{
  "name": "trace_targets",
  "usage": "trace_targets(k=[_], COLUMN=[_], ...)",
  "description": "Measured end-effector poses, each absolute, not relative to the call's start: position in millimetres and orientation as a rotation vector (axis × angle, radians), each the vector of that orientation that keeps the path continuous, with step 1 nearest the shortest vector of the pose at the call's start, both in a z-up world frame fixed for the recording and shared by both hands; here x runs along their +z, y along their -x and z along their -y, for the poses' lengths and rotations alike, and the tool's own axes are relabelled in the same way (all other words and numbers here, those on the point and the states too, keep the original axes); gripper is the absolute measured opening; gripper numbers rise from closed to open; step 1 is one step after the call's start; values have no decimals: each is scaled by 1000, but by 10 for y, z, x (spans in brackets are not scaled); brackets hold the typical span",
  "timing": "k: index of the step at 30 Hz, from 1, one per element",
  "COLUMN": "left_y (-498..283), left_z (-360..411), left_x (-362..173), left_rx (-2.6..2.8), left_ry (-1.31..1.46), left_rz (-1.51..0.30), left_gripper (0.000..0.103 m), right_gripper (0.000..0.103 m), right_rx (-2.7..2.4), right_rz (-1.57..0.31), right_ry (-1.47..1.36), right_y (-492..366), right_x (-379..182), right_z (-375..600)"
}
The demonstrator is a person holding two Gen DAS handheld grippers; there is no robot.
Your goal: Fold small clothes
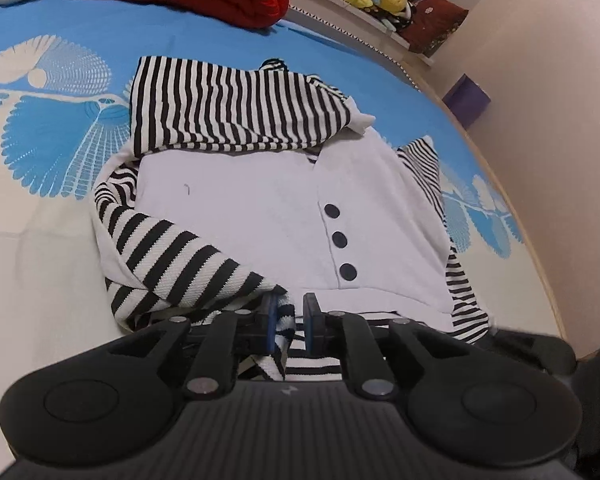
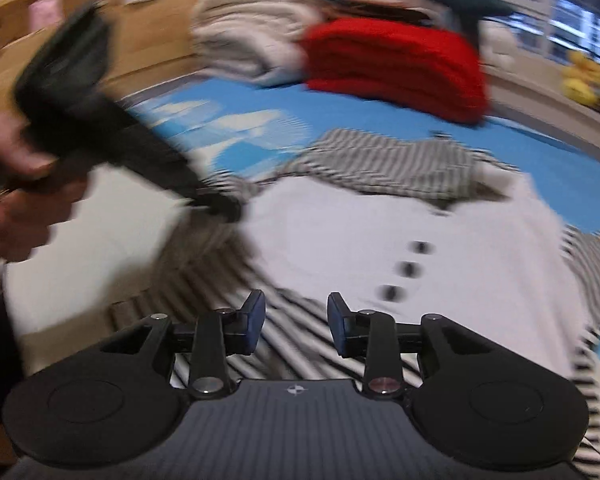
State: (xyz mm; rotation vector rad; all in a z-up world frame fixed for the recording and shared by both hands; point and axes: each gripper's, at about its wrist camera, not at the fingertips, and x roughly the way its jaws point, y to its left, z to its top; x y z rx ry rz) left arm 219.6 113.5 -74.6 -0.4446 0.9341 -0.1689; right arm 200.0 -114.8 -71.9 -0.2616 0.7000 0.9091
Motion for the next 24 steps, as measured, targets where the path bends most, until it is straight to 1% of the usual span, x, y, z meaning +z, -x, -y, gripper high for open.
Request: trace_targets(k=[5, 11, 13, 14, 15, 16, 18, 20, 21, 23, 24], left_y=[-2237, -2242, -2227, -2213, -2194, -2175, -2123, -2064, -2040, -2006, -2005], left_z=[-1186, -1219, -1267, -1297, -1338, -1375, -1476, -1552, -1567, -1543, -1511], left_x=[-804, -825, -809, -797, -778, -755, -695, -636, -617, -588, -585], left_rx=[-182, -197, -200, -201, -201, -201, -199, -205, -211, -235, -247], left_ry=[448, 466, 479, 486, 490, 487, 489, 469, 453, 401, 371], left_rz=[-954, -959, -952, -948, -941, -933, -911, -898, -896, -897, -901], left_gripper=[13, 13, 13, 13, 13, 13, 13, 14, 20, 27, 28], right_gripper=[39, 40, 40, 37, 20, 10, 7, 7, 7, 7, 7], right_rx=[1054, 1035, 982, 965, 950, 928, 882, 857, 844, 832, 825], right_rz=[-730, -757, -771, -778, -789, -799, -786, -771, -763, -762, -761], right_ry=[287, 177, 192, 201, 208, 219, 221, 196, 189, 176, 174], right_y=[-1868, -1951, -2004, -2032, -2063, -2106, -2143, -2174, -2189, -2205, -2201], right_x=[-737, -700, -737, -767, -792, -823, -822, -788, -765, -734, -736], right_z=[685, 311, 246, 240, 231, 232, 297, 394, 446, 529, 549])
